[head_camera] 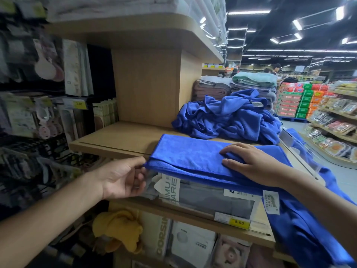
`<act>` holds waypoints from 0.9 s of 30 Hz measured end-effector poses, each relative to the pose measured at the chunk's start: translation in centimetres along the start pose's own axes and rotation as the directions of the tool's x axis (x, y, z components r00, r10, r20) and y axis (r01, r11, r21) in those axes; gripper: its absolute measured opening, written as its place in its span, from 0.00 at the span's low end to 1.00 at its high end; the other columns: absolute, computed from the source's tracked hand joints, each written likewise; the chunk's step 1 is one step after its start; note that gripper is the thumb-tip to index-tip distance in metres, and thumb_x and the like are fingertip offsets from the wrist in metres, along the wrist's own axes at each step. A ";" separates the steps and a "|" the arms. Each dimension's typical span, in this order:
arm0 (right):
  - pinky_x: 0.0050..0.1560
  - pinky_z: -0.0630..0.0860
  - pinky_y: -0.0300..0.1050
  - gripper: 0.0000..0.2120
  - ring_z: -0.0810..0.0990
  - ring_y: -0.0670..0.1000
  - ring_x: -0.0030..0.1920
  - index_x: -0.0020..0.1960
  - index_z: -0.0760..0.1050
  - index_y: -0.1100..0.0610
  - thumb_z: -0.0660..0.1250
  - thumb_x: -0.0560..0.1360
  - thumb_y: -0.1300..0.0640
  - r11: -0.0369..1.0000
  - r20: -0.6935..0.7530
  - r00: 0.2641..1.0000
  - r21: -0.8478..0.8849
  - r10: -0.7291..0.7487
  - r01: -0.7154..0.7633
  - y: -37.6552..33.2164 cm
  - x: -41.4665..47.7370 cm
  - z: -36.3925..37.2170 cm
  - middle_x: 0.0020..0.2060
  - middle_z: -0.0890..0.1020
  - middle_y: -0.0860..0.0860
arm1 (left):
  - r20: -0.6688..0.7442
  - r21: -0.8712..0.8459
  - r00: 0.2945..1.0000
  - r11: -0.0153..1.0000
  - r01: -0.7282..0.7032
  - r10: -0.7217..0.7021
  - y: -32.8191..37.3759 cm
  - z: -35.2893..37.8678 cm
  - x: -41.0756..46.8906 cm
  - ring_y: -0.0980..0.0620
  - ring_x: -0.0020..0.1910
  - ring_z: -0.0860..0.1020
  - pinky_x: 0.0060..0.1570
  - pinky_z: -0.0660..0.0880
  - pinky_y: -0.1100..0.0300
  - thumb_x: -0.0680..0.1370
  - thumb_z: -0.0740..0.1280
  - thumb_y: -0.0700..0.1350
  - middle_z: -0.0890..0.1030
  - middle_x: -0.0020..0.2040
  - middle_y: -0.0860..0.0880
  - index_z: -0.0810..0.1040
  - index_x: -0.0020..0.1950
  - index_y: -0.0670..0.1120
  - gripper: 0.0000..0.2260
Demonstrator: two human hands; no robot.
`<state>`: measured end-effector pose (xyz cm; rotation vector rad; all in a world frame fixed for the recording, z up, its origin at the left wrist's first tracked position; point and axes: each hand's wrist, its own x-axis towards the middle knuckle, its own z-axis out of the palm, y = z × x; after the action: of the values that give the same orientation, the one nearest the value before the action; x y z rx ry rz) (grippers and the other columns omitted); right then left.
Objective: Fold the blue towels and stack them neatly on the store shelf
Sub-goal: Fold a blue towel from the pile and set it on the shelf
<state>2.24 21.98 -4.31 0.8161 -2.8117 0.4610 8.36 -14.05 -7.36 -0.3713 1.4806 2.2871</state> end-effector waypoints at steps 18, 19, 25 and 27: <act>0.78 0.57 0.49 0.43 0.55 0.44 0.79 0.81 0.57 0.41 0.43 0.72 0.21 0.977 0.064 0.996 -0.211 0.057 -0.042 -1.3 -2.1 -0.9 0.80 0.59 0.40 | 0.642 0.759 0.451 -0.598 -0.259 0.620 -1.6 4.8 1.8 0.52 0.78 0.63 0.72 0.65 0.52 0.81 0.50 0.65 0.69 0.77 0.52 0.68 0.77 0.52 0.28; 0.78 0.56 0.49 0.45 0.53 0.43 0.80 0.82 0.54 0.41 0.40 0.71 0.21 0.972 0.051 0.993 -0.216 0.103 -0.090 -0.9 -2.8 -1.0 0.81 0.56 0.40 | 0.622 0.763 0.500 -0.609 -0.215 0.603 -1.9 5.0 2.2 0.53 0.79 0.60 0.75 0.62 0.52 0.81 0.46 0.67 0.66 0.79 0.52 0.66 0.79 0.53 0.31; 0.77 0.50 0.43 0.46 0.49 0.42 0.81 0.81 0.46 0.36 0.30 0.67 0.18 0.933 0.044 0.980 -0.316 0.195 -0.171 2.2 -5.5 -0.7 0.81 0.51 0.39 | 0.581 0.754 0.603 -0.641 -0.145 0.546 -1.3 4.9 3.4 0.55 0.78 0.62 0.75 0.63 0.53 0.79 0.41 0.70 0.66 0.78 0.55 0.64 0.79 0.56 0.35; 0.77 0.49 0.43 0.45 0.50 0.42 0.81 0.81 0.49 0.37 0.34 0.70 0.20 0.953 0.075 0.973 -0.231 0.220 -0.198 2.5 -4.5 -1.5 0.82 0.52 0.40 | 0.530 0.812 0.679 -0.535 -0.233 0.509 0.2 5.6 4.3 0.60 0.79 0.59 0.76 0.57 0.59 0.79 0.38 0.71 0.63 0.79 0.58 0.63 0.79 0.58 0.35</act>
<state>4.74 26.74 -4.69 0.5115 -2.9856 0.1307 4.45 -8.28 -6.77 0.7937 3.3875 0.1322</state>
